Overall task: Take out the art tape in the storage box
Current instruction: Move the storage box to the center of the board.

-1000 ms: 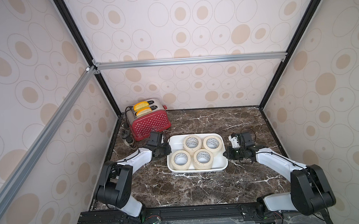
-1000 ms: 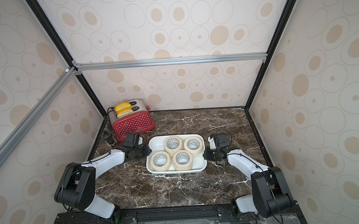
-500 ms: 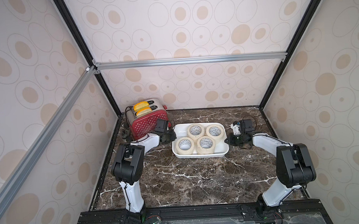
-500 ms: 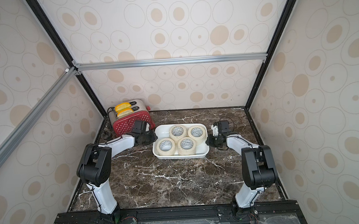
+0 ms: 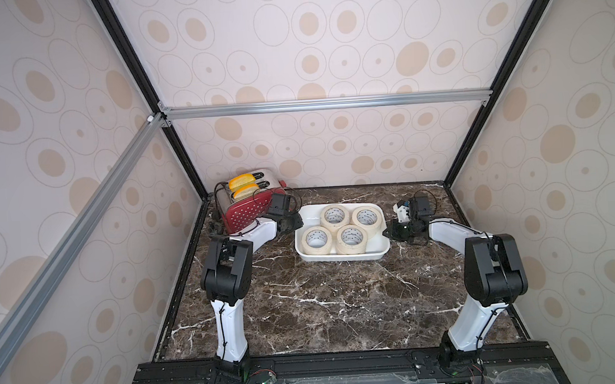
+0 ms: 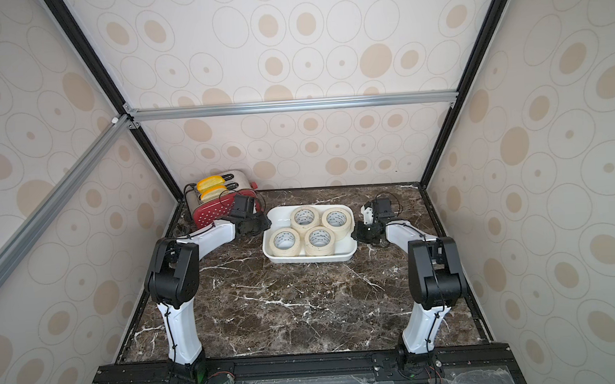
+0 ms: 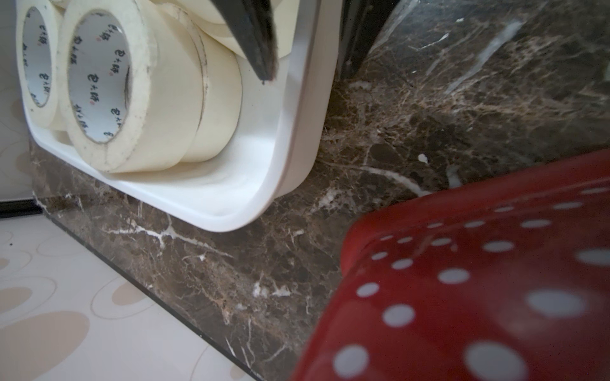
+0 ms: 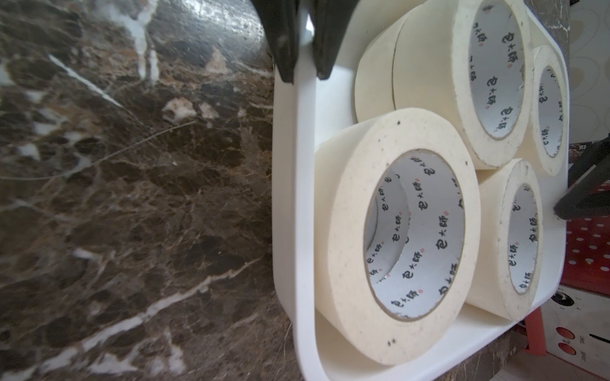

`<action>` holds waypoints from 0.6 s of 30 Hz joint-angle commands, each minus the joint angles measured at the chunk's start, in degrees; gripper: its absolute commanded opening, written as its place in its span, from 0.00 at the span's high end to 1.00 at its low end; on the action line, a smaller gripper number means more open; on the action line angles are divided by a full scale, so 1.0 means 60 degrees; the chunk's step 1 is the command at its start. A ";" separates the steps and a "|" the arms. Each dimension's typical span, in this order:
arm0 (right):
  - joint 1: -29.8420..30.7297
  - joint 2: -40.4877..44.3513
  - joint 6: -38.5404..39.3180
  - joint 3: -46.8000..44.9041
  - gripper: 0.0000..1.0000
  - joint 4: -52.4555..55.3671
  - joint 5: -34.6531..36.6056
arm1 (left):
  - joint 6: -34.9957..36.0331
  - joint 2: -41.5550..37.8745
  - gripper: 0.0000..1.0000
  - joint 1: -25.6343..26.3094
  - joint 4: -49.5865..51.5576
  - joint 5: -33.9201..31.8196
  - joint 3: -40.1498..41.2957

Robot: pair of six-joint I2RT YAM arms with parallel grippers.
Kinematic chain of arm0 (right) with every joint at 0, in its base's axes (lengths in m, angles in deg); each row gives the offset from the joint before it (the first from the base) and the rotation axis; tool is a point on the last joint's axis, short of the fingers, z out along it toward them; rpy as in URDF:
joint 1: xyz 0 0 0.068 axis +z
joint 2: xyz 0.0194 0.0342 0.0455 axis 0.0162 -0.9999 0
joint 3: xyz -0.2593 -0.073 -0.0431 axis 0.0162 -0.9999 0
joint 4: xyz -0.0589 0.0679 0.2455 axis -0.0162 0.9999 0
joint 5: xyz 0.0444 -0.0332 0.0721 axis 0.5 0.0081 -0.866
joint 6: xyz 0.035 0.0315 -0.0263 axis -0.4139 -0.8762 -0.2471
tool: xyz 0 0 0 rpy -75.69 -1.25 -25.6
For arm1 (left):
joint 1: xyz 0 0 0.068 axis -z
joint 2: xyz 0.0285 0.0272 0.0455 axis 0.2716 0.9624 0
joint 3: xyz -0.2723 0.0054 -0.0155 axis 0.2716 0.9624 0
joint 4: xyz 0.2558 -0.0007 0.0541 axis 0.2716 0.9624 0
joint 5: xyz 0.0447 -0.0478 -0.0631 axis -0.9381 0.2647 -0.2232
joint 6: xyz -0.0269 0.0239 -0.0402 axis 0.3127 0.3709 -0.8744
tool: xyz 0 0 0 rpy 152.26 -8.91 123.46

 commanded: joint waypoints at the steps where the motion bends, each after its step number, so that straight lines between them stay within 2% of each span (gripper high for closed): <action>1: -0.0171 0.0031 0.0219 0.0369 0.86 -0.0312 -0.0264 | 0.0267 -0.0591 0.51 -0.0068 0.0598 -0.0586 -0.0081; 5: -0.0351 0.0528 0.0245 0.0277 0.71 -0.0032 -0.0403 | 0.0547 -0.1494 0.41 -0.0097 0.0845 -0.1000 0.0398; 9: -0.0370 0.1419 0.0451 -0.0057 0.56 0.0304 -0.0221 | 0.0480 -0.2563 0.35 -0.0099 0.0848 -0.0750 0.1227; 18: -0.0360 0.3989 0.0885 -0.1475 0.45 0.1079 -0.0003 | 0.0684 -0.4296 0.32 0.0224 0.1099 -0.0079 0.3024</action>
